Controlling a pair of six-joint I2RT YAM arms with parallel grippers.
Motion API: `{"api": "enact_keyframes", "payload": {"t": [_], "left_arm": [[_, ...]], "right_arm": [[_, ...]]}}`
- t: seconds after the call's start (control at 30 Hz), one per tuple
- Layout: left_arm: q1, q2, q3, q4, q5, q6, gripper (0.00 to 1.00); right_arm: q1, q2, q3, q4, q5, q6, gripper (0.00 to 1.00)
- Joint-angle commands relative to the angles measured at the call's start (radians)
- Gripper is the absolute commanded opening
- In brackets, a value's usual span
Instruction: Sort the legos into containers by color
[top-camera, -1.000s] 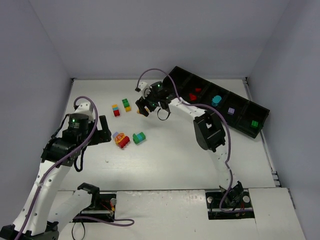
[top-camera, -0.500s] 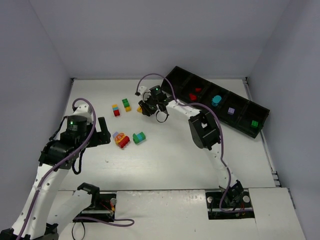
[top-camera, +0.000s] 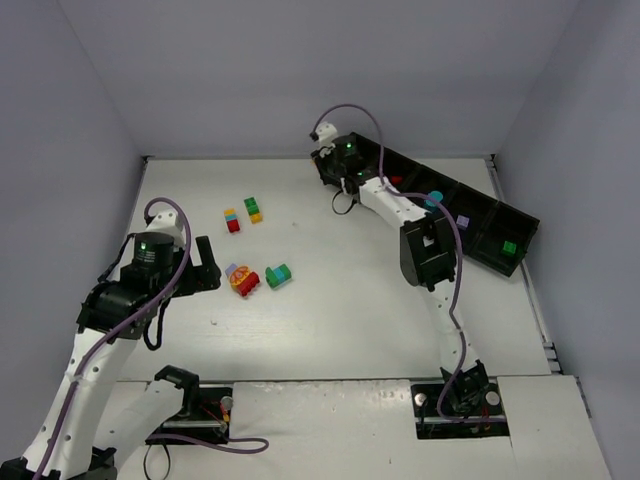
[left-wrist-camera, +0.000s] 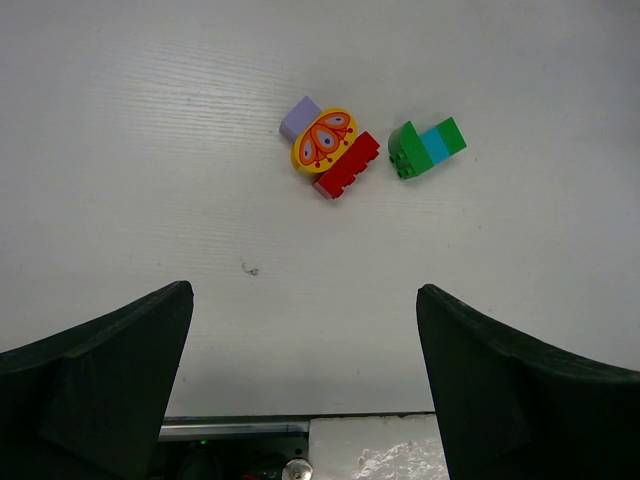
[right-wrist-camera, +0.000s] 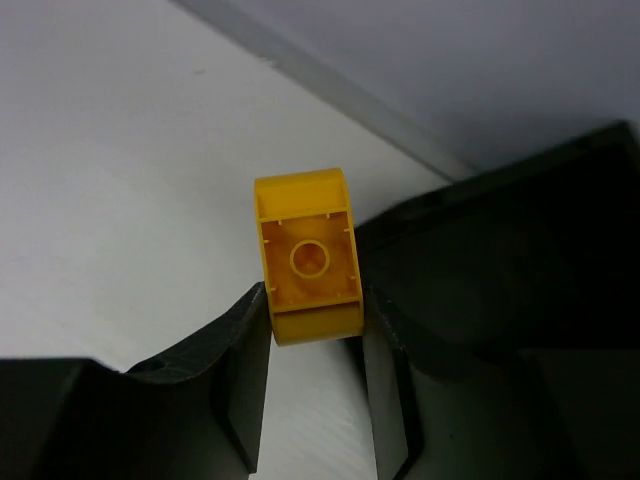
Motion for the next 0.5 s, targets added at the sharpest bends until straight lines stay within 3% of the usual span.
{"api": "enact_keyframes", "payload": {"t": [0.0,0.27,0.43,0.47], "left_arm": [[-0.005,0.012,0.045,0.023,-0.002,-0.017,0.87],[-0.005,0.038,0.051,0.034,-0.002,-0.018,0.87],[-0.005,0.053,0.057,0.035,0.001,-0.023,0.87],[-0.005,0.053,0.057,0.037,0.003,-0.026,0.87]], "right_arm": [[-0.057,-0.054,0.077,0.107,0.142,0.016,0.00],[-0.140,-0.002,0.134,0.110,0.172,0.022,0.11],[-0.163,0.021,0.143,0.113,0.100,0.027,0.40],[-0.165,0.022,0.146,0.116,0.080,0.024,0.41]]}}
